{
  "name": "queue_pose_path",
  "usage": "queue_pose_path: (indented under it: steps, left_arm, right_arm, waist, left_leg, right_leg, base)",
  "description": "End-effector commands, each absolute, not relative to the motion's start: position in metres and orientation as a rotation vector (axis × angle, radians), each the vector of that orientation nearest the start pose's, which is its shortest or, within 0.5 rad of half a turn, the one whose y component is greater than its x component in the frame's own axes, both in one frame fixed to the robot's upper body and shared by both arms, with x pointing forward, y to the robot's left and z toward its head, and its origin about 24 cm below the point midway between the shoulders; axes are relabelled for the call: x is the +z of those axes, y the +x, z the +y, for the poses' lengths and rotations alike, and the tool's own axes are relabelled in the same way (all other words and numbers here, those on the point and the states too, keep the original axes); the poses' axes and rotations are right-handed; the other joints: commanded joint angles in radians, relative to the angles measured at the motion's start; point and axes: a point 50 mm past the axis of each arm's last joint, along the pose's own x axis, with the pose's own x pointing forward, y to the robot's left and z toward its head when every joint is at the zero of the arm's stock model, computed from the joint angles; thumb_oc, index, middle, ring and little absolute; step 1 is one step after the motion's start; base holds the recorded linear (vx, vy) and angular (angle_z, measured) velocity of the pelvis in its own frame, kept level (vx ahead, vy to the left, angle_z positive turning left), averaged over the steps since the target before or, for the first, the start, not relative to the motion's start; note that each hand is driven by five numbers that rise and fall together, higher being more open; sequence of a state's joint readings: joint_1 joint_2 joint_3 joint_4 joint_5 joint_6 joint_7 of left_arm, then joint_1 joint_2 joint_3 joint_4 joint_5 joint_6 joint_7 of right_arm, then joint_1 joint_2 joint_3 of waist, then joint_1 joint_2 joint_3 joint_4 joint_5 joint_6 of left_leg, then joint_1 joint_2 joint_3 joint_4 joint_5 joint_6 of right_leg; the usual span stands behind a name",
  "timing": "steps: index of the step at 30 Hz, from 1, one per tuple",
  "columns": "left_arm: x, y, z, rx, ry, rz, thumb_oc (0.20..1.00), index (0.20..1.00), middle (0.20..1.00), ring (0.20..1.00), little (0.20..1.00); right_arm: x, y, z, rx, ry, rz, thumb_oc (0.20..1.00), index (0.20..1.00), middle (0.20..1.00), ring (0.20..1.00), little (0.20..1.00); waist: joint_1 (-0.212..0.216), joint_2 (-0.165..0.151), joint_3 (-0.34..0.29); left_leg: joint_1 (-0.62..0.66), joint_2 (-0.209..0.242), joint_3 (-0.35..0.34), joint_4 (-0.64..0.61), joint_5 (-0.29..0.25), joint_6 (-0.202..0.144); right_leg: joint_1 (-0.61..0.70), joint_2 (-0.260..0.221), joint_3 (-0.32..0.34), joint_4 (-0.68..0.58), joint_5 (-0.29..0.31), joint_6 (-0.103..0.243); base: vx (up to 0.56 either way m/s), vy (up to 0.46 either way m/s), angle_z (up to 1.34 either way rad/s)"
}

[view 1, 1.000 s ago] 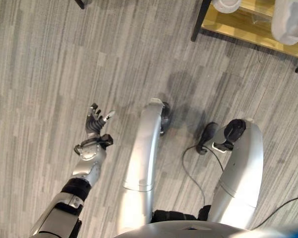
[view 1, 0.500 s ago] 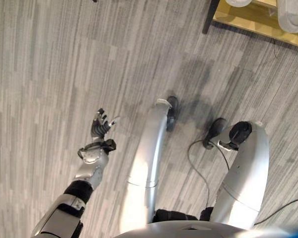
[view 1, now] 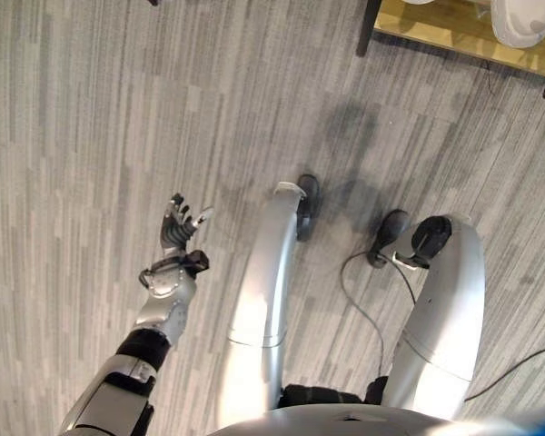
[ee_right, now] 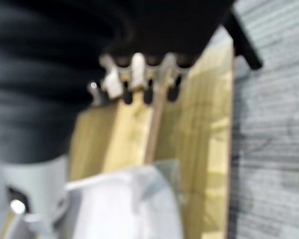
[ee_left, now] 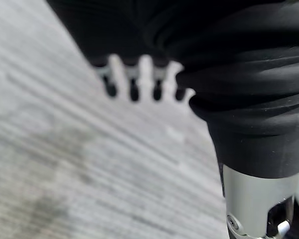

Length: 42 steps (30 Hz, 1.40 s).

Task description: Arrange the slippers neatly on the shoe rack.

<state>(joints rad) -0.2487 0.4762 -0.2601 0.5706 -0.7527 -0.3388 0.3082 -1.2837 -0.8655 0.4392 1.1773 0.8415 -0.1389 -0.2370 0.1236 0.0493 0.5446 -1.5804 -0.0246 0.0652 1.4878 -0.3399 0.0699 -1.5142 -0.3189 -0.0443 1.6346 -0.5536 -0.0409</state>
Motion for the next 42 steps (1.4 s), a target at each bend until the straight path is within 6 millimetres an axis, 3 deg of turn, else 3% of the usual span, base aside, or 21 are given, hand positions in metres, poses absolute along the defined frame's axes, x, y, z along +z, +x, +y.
queue_pose_path:
  steps: [1, 6, 14, 16, 23, 25, 27, 28, 29, 31, 32, 33, 34, 35, 37, 38, 40, 42]
  left_arm:
    - [0.016, 0.270, 0.269, 0.419, -0.130, 0.042, 1.000, 1.000, 1.000, 1.000, 1.000]
    - [0.020, 0.274, 0.272, 0.432, -0.128, 0.030, 1.000, 1.000, 1.000, 1.000, 1.000]
    - [0.028, 0.281, 0.272, 0.433, -0.105, 0.000, 1.000, 1.000, 1.000, 1.000, 1.000]
    - [0.033, 0.283, 0.271, 0.430, -0.097, -0.017, 1.000, 1.000, 1.000, 1.000, 1.000]
    - [0.045, 0.292, 0.275, 0.454, -0.096, -0.073, 1.000, 1.000, 1.000, 1.000, 1.000]
    - [0.045, 0.293, 0.271, 0.440, -0.100, -0.082, 1.000, 1.000, 1.000, 1.000, 1.000]
    - [0.043, 0.294, 0.266, 0.427, -0.101, -0.081, 1.000, 1.000, 1.000, 1.000, 1.000]
    - [0.041, 0.295, 0.262, 0.414, -0.087, -0.072, 1.000, 1.000, 1.000, 1.000, 1.000]
    - [0.039, 0.297, 0.254, 0.381, -0.076, -0.070, 1.000, 1.000, 1.000, 1.000, 1.000]
    - [0.031, 0.297, 0.244, 0.340, -0.056, -0.041, 1.000, 1.000, 1.000, 1.000, 1.000]
    - [0.013, 0.290, 0.232, 0.276, -0.002, 0.024, 1.000, 1.000, 1.000, 1.000, 1.000]
    - [0.012, 0.289, 0.232, 0.275, 0.000, 0.026, 1.000, 1.000, 1.000, 1.000, 1.000]
    - [0.006, 0.285, 0.229, 0.254, 0.018, 0.049, 1.000, 1.000, 1.000, 1.000, 1.000]
    - [-0.017, 0.269, 0.220, 0.195, 0.077, 0.137, 1.000, 1.000, 1.000, 1.000, 1.000]
    - [-0.045, 0.243, 0.216, 0.165, 0.113, 0.253, 1.000, 1.000, 1.000, 1.000, 1.000]
    - [-0.045, 0.243, 0.216, 0.164, 0.113, 0.253, 1.000, 1.000, 1.000, 1.000, 1.000]
    - [-0.060, 0.228, 0.210, 0.150, 0.119, 0.317, 1.000, 1.000, 1.000, 1.000, 1.000]
    - [-0.068, 0.221, 0.207, 0.143, 0.141, 0.350, 1.000, 1.000, 1.000, 1.000, 1.000]
  right_arm:
    - [0.301, 0.381, -0.322, -0.499, -0.015, -0.379, 1.000, 1.000, 1.000, 1.000, 1.000]
    - [0.302, 0.392, -0.286, -0.363, -0.058, -0.404, 1.000, 1.000, 1.000, 1.000, 1.000]
    - [0.316, 0.398, -0.252, -0.253, -0.042, -0.454, 1.000, 1.000, 1.000, 1.000, 1.000]
    - [0.323, 0.399, -0.249, -0.275, -0.026, -0.470, 1.000, 1.000, 1.000, 1.000, 1.000]
    - [0.329, 0.392, -0.280, -0.485, 0.020, -0.481, 1.000, 1.000, 1.000, 1.000, 1.000]
    - [0.304, 0.392, -0.289, -0.505, 0.031, -0.438, 1.000, 1.000, 1.000, 1.000, 1.000]
    - [0.274, 0.391, -0.294, -0.510, 0.031, -0.386, 1.000, 1.000, 1.000, 1.000, 1.000]
    - [0.249, 0.389, -0.302, -0.523, 0.018, -0.332, 1.000, 1.000, 1.000, 1.000, 1.000]
    - [0.195, 0.379, -0.318, -0.546, 0.008, -0.193, 1.000, 1.000, 1.000, 1.000, 1.000]
    - [0.135, 0.363, -0.327, -0.576, 0.021, -0.037, 1.000, 1.000, 1.000, 1.000, 1.000]
    - [0.048, 0.330, -0.316, -0.575, 0.052, 0.191, 1.000, 1.000, 1.000, 1.000, 1.000]
    - [0.046, 0.329, -0.316, -0.576, 0.052, 0.193, 1.000, 1.000, 1.000, 1.000, 1.000]
    - [0.024, 0.316, -0.313, -0.575, 0.058, 0.256, 1.000, 1.000, 1.000, 1.000, 1.000]
    - [-0.039, 0.274, -0.292, -0.542, 0.070, 0.460, 1.000, 1.000, 1.000, 1.000, 1.000]
    - [-0.094, 0.216, -0.274, -0.521, 0.073, 0.682, 1.000, 1.000, 1.000, 1.000, 1.000]
    - [-0.094, 0.216, -0.275, -0.521, 0.073, 0.682, 1.000, 1.000, 1.000, 1.000, 1.000]
    - [-0.111, 0.188, -0.273, -0.513, 0.036, 0.779, 1.000, 1.000, 1.000, 1.000, 1.000]
    - [-0.119, 0.176, -0.271, -0.496, 0.023, 0.830, 1.000, 1.000, 1.000, 1.000, 1.000]
  waist:
    - [0.000, -0.025, -0.025]
    - [-0.003, -0.035, -0.025]
    - [-0.003, -0.049, -0.025]
    - [0.001, -0.044, -0.025]
    - [0.009, -0.027, -0.041]
    - [0.005, -0.027, -0.105]
    - [-0.005, -0.035, -0.120]
    - [-0.009, -0.039, -0.124]
    - [-0.017, -0.041, -0.131]
    - [-0.017, -0.042, -0.144]
    - [-0.019, -0.046, -0.165]
    - [-0.018, -0.046, -0.163]
    - [-0.018, -0.048, -0.170]
    - [-0.018, -0.061, -0.204]
    - [-0.019, -0.061, -0.248]
    - [-0.020, -0.059, -0.244]
    - [-0.025, -0.056, -0.272]
    - [-0.028, -0.057, -0.295]
  left_leg:
    - [0.010, 0.011, -0.130, -0.119, -0.031, -0.093]
    - [0.010, 0.008, -0.133, -0.147, -0.020, -0.096]
    - [0.010, 0.005, -0.140, -0.173, -0.004, -0.101]
    - [0.010, 0.000, -0.142, -0.194, 0.004, -0.101]
    - [0.010, -0.004, -0.143, -0.260, 0.035, -0.103]
    - [0.023, -0.001, -0.147, -0.333, 0.063, -0.104]
    - [0.085, -0.003, -0.146, -0.396, 0.082, -0.104]
    - [0.140, -0.006, -0.149, -0.444, 0.095, -0.102]
    - [0.227, -0.006, -0.160, -0.529, 0.118, -0.100]
    - [0.323, -0.012, -0.173, -0.624, 0.146, -0.098]
    - [0.491, -0.012, -0.183, -0.772, 0.186, -0.102]
    - [0.501, -0.011, -0.184, -0.779, 0.189, -0.102]
    - [0.547, -0.014, -0.190, -0.817, 0.199, -0.103]
    - [0.724, -0.016, -0.198, -0.966, 0.238, -0.111]
    - [0.951, -0.006, -0.217, -1.157, 0.316, -0.118]
    - [0.958, -0.005, -0.219, -1.163, 0.319, -0.118]
    - [1.110, 0.007, -0.230, -1.267, 0.342, -0.129]
    - [1.200, 0.030, -0.225, -1.327, 0.355, -0.139]
  right_leg:
    - [-0.006, -0.027, 0.063, -0.132, 0.155, 0.057]
    - [0.001, -0.025, 0.055, -0.162, 0.159, 0.059]
    - [0.013, -0.022, 0.040, -0.185, 0.162, 0.061]
    - [0.018, -0.020, 0.034, -0.204, 0.167, 0.064]
    - [0.045, -0.009, 0.001, -0.279, 0.179, 0.072]
    - [0.074, 0.002, -0.036, -0.366, 0.194, 0.081]
    - [0.138, 0.009, -0.057, -0.428, 0.203, 0.083]
    - [0.190, 0.013, -0.072, -0.472, 0.212, 0.085]
    - [0.269, 0.012, -0.091, -0.545, 0.223, 0.090]
    - [0.359, 0.014, -0.112, -0.623, 0.236, 0.094]
    - [0.505, 0.025, -0.148, -0.745, 0.260, 0.104]
    - [0.516, 0.026, -0.151, -0.752, 0.263, 0.104]
    - [0.562, 0.031, -0.169, -0.787, 0.267, 0.107]
    - [0.734, 0.053, -0.204, -0.922, 0.287, 0.119]
    - [0.961, 0.077, -0.256, -1.090, 0.328, 0.111]
    - [0.970, 0.079, -0.259, -1.096, 0.331, 0.111]
    - [1.113, 0.099, -0.288, -1.180, 0.342, 0.113]
    - [1.207, 0.123, -0.291, -1.260, 0.355, 0.119]
  base:
    - [0.00, 0.000, 0.00]
    - [0.00, 0.000, 0.00]
    - [0.00, 0.000, 0.00]
    - [-0.03, 0.008, 0.01]
    - [-0.05, 0.014, 0.02]
    - [-0.10, 0.019, 0.04]
    - [-0.11, -0.014, 0.06]
    - [-0.15, -0.062, 0.03]
    - [-0.13, -0.070, 0.07]
    - [-0.10, -0.094, 0.42]
    - [-0.08, -0.087, 0.44]
    - [-0.06, -0.086, 0.24]
    - [0.02, -0.158, 0.08]
    - [0.06, -0.234, 0.19]
    - [0.06, -0.236, 0.08]
    - [0.03, -0.163, 0.09]
    - [0.09, -0.185, 0.12]
    - [0.06, -0.208, -0.05]
